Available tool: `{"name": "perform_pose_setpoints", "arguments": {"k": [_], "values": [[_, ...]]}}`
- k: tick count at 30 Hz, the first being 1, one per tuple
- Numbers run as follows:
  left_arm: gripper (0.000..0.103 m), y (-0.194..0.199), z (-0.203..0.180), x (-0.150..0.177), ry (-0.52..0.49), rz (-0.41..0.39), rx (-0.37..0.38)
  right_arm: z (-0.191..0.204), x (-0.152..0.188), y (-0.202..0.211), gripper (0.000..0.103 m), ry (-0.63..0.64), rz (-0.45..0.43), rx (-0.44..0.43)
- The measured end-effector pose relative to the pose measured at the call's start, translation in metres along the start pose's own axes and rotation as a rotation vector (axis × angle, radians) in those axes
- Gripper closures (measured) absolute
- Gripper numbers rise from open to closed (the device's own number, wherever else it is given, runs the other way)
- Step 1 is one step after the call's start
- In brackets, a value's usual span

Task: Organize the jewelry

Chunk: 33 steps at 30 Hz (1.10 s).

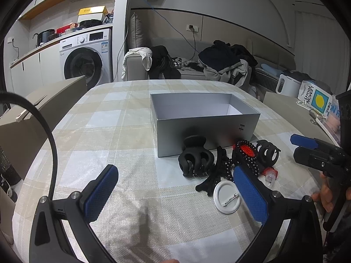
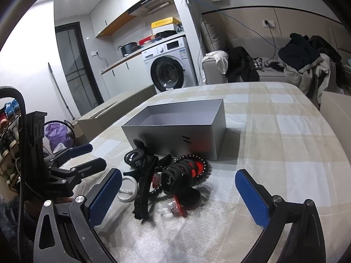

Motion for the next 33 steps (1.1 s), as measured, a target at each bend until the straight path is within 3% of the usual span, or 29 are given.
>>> {"name": "perform_pose_setpoints", "arguments": {"k": [33], "values": [[0.001,0.0024,-0.0071,-0.0048,-0.008,-0.002,0.032,-0.0021,-0.0018,-0.0011,0.0,-0.003,0.027,-0.015]]}}
Point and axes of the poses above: each gripper's, at about its wrist camera, not at the fingertips, and y roughly against the way its jaws point, z to its left, x to its underside, the point moved 5 cm from there along -y, roughly the way its jaws point, and after that the axes turned 10 degrees about x, right-handed, at the moved point
